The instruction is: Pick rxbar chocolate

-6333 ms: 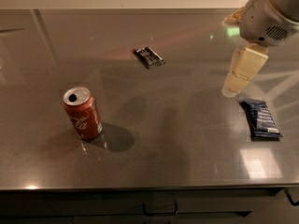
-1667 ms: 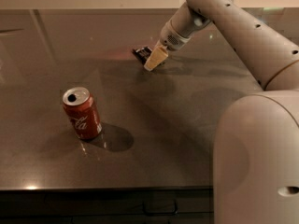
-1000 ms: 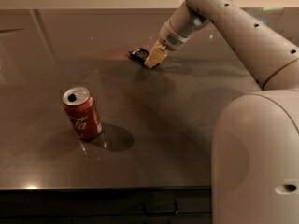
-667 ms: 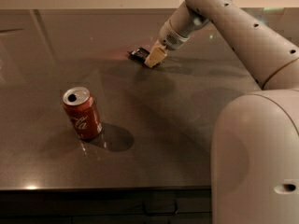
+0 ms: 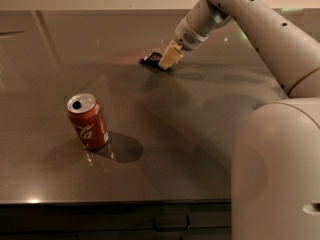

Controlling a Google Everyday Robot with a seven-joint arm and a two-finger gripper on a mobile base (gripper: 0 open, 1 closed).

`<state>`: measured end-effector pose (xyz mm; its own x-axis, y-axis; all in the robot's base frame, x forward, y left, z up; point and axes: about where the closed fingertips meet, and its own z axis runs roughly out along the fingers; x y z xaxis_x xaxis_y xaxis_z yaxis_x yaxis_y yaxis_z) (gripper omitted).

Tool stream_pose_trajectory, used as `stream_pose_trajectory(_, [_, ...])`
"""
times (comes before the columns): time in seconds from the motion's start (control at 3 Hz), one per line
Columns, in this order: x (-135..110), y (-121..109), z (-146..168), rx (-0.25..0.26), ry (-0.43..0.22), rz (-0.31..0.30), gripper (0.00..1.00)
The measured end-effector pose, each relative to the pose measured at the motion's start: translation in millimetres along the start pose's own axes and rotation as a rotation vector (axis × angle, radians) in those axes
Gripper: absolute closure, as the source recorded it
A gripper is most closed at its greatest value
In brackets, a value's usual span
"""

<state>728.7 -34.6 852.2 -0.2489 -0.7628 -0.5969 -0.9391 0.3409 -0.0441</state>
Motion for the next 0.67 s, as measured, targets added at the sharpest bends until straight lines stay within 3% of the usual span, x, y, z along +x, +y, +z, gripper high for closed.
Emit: stream_pose_trajectory(0.67, [-14,11,-43,-0.038,-0.051,-0.013,1.0])
